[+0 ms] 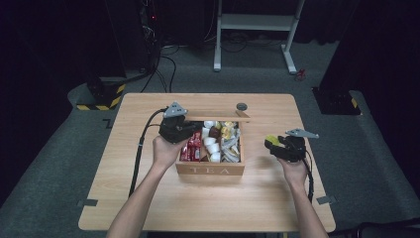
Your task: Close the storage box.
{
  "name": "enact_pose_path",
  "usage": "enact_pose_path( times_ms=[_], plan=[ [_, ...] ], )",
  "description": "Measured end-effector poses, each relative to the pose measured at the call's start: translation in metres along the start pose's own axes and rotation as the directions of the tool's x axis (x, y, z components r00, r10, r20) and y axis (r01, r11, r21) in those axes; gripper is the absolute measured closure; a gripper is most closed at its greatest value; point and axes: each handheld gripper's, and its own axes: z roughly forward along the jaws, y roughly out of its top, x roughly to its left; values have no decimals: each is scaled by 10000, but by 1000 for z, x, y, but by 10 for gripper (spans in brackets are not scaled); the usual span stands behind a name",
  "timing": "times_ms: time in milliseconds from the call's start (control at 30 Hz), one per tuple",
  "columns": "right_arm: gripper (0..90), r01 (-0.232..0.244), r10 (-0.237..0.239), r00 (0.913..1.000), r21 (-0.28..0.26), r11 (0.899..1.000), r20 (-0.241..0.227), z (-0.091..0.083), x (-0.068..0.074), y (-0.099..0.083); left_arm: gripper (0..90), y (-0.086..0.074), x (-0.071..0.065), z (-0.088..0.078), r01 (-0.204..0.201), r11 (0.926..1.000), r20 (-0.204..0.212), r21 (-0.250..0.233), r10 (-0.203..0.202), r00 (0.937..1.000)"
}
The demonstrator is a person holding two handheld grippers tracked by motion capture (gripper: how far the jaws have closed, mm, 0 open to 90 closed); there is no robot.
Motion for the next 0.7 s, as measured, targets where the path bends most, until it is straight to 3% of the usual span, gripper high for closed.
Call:
enact_pose_path(
  times_ms=[267, 533, 700],
  plan=[
    [380, -2, -22, 9990, 531, 9986, 452, 15, -4, -12, 846, 0, 0, 0, -16, 10000, 42, -7, 16, 10000],
    [380, 328, -375, 9976, 792, 9963, 583, 25, 0, -15, 861, 0, -2, 3, -73, 10000, 128, -24, 73, 9999],
    [379, 261, -331, 9967, 937, 9953, 740, 28, -1, -16, 864, 1, -2, 3, -23, 9999, 154, 131, 21, 9999]
  ],
)
